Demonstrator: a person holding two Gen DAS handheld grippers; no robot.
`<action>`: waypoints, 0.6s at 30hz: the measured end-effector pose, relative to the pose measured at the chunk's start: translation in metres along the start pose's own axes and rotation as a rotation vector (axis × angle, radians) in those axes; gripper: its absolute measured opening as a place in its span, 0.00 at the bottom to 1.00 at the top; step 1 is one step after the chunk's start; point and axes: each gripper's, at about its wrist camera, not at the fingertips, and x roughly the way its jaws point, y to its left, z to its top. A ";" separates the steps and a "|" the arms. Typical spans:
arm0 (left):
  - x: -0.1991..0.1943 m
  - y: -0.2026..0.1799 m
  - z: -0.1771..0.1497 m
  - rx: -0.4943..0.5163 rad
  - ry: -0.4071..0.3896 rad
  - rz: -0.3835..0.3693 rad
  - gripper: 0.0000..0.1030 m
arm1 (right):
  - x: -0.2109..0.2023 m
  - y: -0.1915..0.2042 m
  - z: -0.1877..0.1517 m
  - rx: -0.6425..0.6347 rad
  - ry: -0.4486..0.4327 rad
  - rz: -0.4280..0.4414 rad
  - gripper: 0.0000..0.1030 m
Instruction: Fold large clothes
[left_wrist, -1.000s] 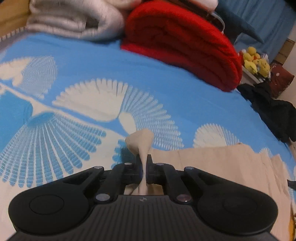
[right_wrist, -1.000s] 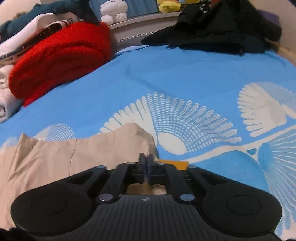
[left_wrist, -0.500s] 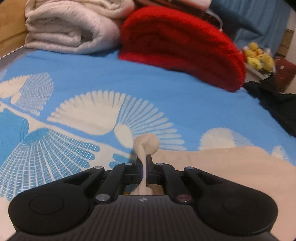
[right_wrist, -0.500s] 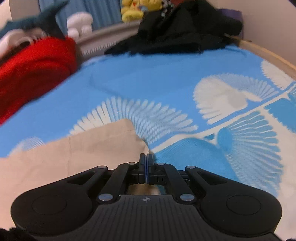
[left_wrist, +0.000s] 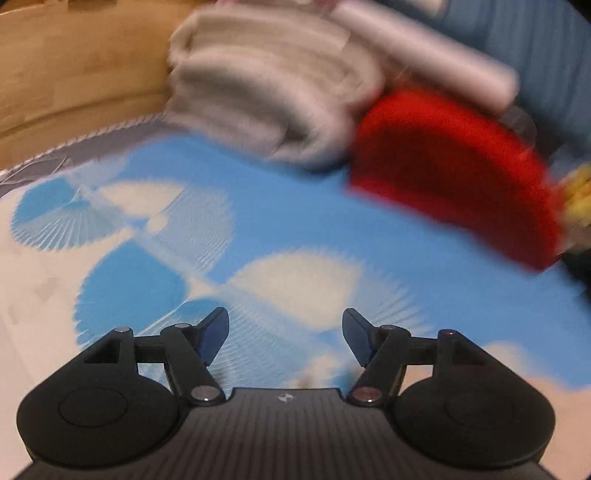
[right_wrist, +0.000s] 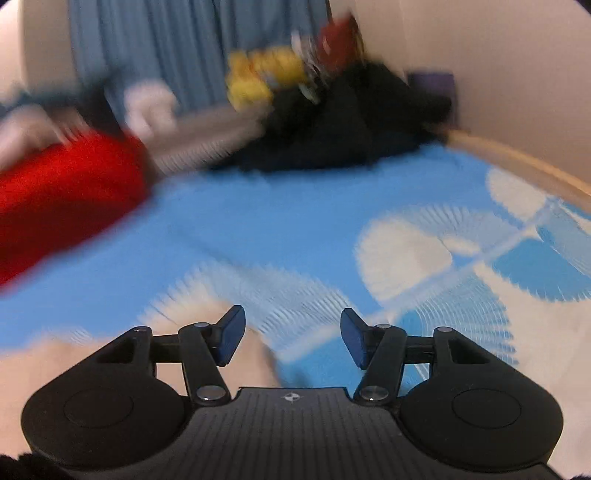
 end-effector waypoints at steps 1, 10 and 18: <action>-0.020 -0.014 -0.001 -0.009 -0.007 -0.092 0.70 | -0.020 0.009 0.003 0.009 -0.027 0.110 0.57; -0.024 -0.144 -0.124 0.090 0.172 -0.563 0.77 | -0.023 0.188 -0.094 -0.434 0.107 0.571 0.77; 0.055 -0.109 -0.113 0.067 0.174 -0.391 0.42 | 0.035 0.203 -0.135 -0.619 0.165 0.496 0.80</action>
